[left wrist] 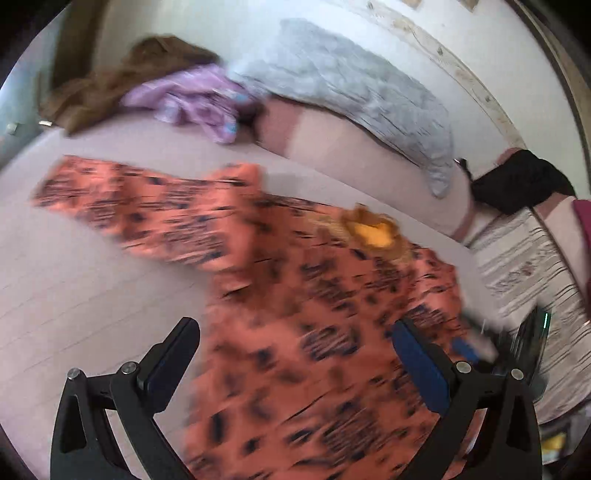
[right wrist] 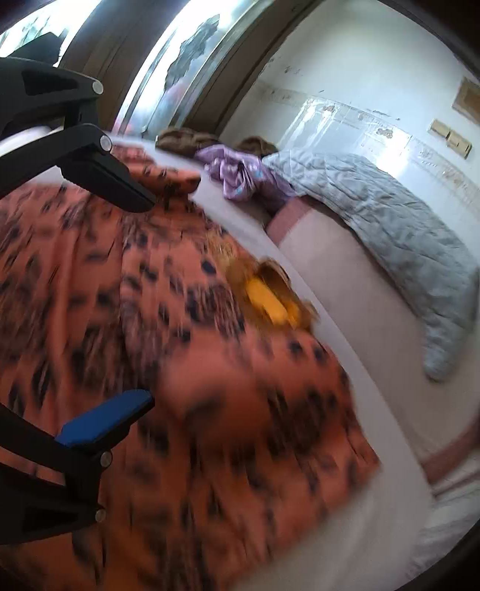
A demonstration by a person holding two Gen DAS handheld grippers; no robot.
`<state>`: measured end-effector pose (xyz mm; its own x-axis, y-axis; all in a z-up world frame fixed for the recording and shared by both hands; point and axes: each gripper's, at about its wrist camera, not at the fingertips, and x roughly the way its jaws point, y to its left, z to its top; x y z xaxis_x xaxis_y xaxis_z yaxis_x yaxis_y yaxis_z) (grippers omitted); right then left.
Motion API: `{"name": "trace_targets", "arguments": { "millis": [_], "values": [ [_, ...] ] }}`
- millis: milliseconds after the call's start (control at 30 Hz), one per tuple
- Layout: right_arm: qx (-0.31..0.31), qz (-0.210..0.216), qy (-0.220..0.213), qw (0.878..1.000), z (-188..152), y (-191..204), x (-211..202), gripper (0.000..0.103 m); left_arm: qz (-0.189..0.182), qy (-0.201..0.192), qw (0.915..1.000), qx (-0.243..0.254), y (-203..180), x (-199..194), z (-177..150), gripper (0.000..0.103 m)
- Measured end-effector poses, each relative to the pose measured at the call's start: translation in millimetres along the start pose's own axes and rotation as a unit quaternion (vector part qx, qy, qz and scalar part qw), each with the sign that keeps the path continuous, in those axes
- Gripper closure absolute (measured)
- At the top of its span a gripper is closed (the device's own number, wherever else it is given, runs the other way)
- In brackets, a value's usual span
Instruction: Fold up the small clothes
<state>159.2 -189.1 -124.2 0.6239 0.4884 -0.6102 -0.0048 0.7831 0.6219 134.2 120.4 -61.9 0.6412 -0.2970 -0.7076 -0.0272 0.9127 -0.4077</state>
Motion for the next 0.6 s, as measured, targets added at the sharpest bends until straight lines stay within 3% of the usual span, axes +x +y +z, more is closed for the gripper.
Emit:
{"name": "trace_targets", "arguments": {
  "millis": [67, 200, 333, 433, 500, 533, 600],
  "values": [
    [-0.015, -0.011, -0.004, 1.000, -20.8, -13.9, -15.3, 0.004, -0.022, 0.027, 0.9994, -0.006, -15.6, 36.1, 22.3, 0.000],
    [-0.018, -0.019, 0.000, 1.000, -36.4, -40.7, -31.1, 0.004, -0.016, 0.091, 0.9957, 0.012, -37.4, 106.2, 43.3, 0.000],
    [-0.025, -0.009, -0.005, 1.000, -49.8, -49.8, -33.1, 0.005, 0.026, 0.138, 0.9900, 0.016, -34.5, 159.6, 43.6, 0.011],
    [-0.031, -0.002, -0.010, 0.999, -53.5, -52.2, -32.4, 0.005, 0.044, 0.146, 0.9882, 0.010, -27.8, 172.5, 42.4, 0.035],
    [-0.031, 0.005, -0.013, 0.999, -55.5, -55.3, -33.7, 0.005, 0.071, 0.141, 0.9869, 0.034, -32.5, 170.8, 44.4, 0.097],
    [-0.031, 0.006, -0.014, 0.999, -56.2, -56.2, -33.7, 0.004, 0.071, 0.144, 0.9865, 0.032, -32.2, 169.6, 45.4, 0.097],
    [-0.035, 0.003, -0.013, 0.999, -57.2, -55.1, -32.9, 0.004, 0.063, 0.096, 0.9928, 0.034, -36.0, 144.5, 50.0, 0.099]
  ]
}}
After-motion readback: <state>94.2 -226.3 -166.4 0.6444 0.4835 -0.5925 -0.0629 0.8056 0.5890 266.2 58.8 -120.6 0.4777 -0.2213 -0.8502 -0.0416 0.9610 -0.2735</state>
